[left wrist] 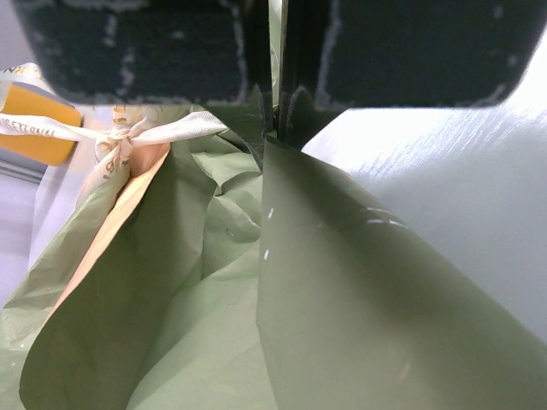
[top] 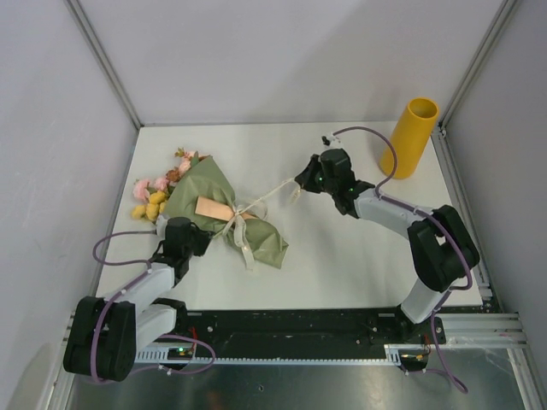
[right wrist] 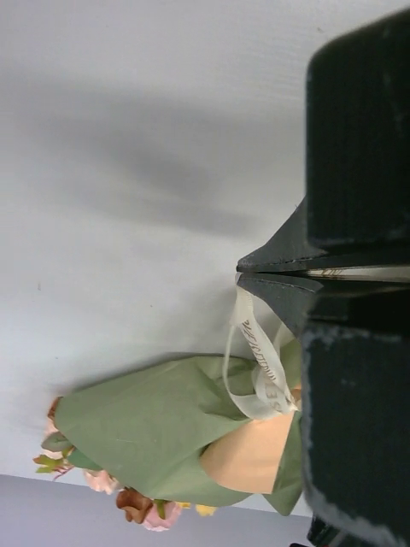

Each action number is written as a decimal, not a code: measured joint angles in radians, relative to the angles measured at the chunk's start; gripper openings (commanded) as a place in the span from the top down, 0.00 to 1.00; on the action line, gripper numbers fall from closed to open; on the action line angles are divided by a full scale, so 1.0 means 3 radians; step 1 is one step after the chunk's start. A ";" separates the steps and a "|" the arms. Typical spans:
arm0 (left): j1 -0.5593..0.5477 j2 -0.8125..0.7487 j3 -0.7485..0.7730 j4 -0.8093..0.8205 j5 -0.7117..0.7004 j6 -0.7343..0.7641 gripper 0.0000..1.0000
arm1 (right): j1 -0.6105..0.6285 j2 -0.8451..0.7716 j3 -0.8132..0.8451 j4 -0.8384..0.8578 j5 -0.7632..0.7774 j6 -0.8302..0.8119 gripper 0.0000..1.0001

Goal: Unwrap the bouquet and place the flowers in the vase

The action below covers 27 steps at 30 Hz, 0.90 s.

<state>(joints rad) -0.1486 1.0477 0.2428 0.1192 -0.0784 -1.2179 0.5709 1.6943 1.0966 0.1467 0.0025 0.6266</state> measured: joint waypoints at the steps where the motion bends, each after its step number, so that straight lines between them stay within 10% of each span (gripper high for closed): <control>1: 0.0000 -0.0006 0.0000 -0.0008 -0.0003 0.0011 1.00 | -0.0033 -0.0001 0.0000 0.0001 -0.0010 0.0000 1.00; 27: 0.0000 -0.0144 -0.0061 -0.0062 -0.0058 0.0079 1.00 | -0.1161 -0.0117 0.0500 0.0074 0.0205 -0.0058 1.00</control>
<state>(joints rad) -0.1486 1.0046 0.2245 0.1005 -0.0959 -1.1942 0.2226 1.6592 1.2465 0.1688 0.0639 0.6090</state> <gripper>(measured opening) 0.011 0.010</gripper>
